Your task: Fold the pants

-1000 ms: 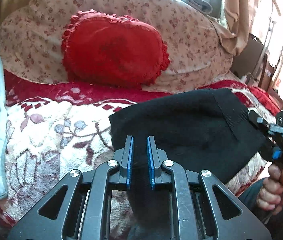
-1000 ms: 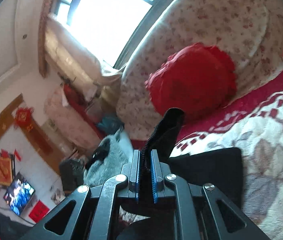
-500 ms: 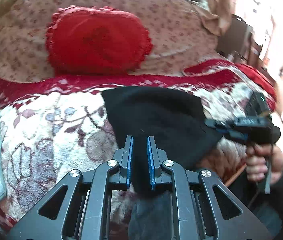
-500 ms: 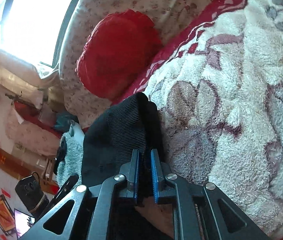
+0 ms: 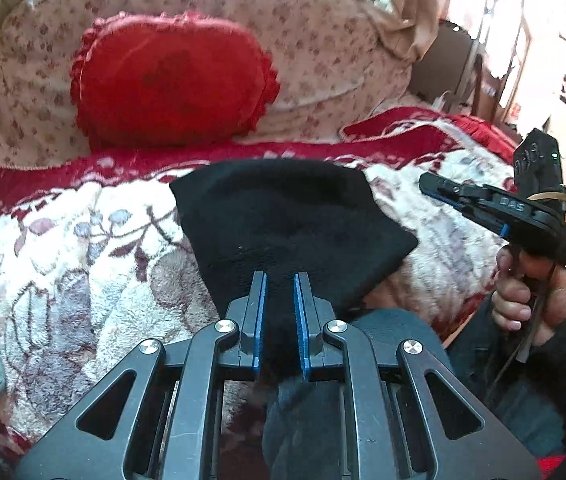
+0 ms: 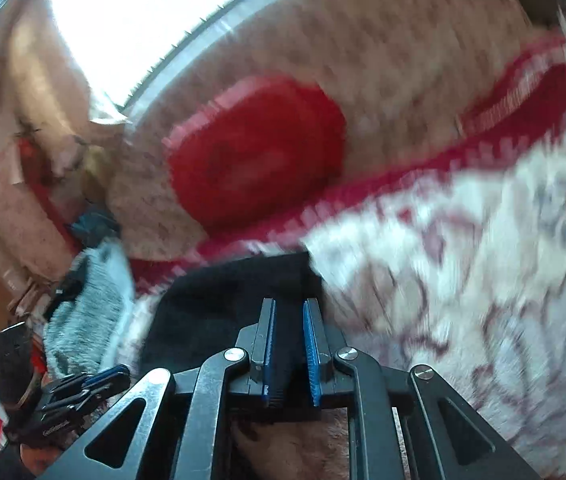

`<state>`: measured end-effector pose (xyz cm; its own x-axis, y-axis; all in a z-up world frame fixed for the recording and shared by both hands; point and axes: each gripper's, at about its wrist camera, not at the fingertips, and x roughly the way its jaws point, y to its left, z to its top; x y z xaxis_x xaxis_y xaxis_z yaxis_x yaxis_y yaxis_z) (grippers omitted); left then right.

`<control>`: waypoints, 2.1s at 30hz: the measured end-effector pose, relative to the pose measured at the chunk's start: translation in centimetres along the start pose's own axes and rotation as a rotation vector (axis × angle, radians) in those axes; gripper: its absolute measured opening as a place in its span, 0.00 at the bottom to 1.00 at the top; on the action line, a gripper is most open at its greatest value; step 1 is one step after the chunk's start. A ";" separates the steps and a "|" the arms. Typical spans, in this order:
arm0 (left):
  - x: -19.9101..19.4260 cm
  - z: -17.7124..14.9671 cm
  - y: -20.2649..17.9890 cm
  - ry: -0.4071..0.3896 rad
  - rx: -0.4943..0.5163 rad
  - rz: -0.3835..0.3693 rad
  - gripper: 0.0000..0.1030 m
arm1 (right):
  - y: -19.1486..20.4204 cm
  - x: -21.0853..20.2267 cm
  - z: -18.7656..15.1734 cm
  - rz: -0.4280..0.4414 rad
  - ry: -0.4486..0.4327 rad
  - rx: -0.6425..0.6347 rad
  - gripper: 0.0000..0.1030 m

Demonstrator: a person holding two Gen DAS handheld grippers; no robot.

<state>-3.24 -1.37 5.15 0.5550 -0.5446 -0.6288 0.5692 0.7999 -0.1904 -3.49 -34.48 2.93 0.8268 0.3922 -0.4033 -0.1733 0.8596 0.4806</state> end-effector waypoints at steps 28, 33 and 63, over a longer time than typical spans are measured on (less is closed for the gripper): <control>10.7 8.5 5.7 0.130 -0.124 0.077 0.16 | 1.0 9.9 2.7 -0.140 0.148 -0.221 0.11; 13.2 7.5 7.9 0.162 -0.234 0.068 0.21 | -0.8 13.2 1.2 -0.174 0.255 -0.185 0.11; 5.8 2.2 10.0 0.082 -0.485 -0.147 0.55 | -6.9 5.2 -1.7 0.198 0.107 0.403 0.40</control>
<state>6.99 2.92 1.28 0.4297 -0.6544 -0.6221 0.2803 0.7516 -0.5971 1.13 -37.81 -3.82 0.7351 0.5857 -0.3414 -0.0829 0.5775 0.8122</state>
